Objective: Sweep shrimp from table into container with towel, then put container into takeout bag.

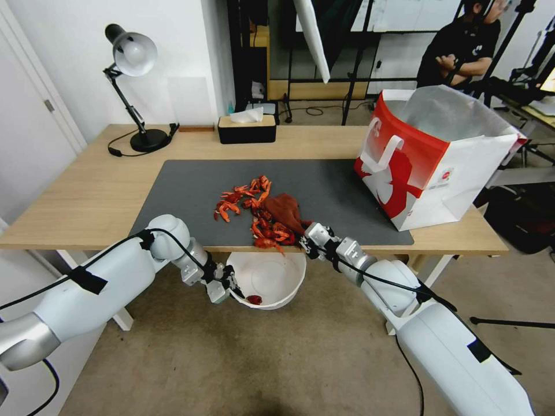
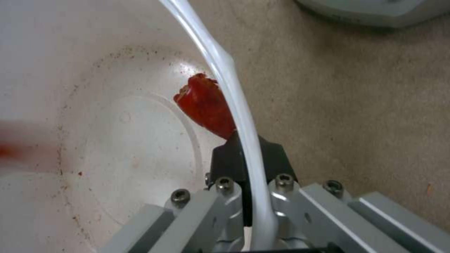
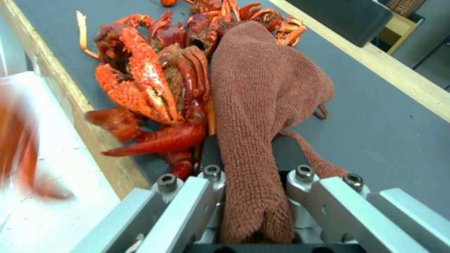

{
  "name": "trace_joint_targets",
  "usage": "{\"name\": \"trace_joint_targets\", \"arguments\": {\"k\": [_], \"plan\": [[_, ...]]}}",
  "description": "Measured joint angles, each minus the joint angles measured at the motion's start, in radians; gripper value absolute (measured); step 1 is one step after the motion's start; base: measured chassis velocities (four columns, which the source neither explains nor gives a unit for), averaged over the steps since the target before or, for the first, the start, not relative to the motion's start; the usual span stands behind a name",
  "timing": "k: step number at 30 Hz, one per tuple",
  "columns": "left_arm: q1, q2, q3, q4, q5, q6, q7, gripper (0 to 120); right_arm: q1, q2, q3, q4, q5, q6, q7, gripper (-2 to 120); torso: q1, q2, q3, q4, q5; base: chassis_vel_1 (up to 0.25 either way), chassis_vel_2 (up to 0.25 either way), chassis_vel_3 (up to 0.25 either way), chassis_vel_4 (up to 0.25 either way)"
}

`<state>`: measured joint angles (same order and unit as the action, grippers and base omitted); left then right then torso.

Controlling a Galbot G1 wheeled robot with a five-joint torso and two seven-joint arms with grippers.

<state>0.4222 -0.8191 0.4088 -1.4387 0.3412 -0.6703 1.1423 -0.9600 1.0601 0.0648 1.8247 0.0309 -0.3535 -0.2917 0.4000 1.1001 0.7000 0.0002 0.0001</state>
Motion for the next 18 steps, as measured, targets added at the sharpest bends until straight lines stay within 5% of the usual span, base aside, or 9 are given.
{"name": "trace_joint_targets", "arguments": {"k": [18], "plan": [[0.016, 0.014, -0.004, -0.021, -0.002, 0.0, 0.003, 0, -0.035, 0.007, -0.002, 0.047, -0.025, -0.023, 0.019, 8, 0.0, 0.0, 0.0, -0.0005, -0.0002, 0.0, 0.0, 0.0, 0.0]]}}
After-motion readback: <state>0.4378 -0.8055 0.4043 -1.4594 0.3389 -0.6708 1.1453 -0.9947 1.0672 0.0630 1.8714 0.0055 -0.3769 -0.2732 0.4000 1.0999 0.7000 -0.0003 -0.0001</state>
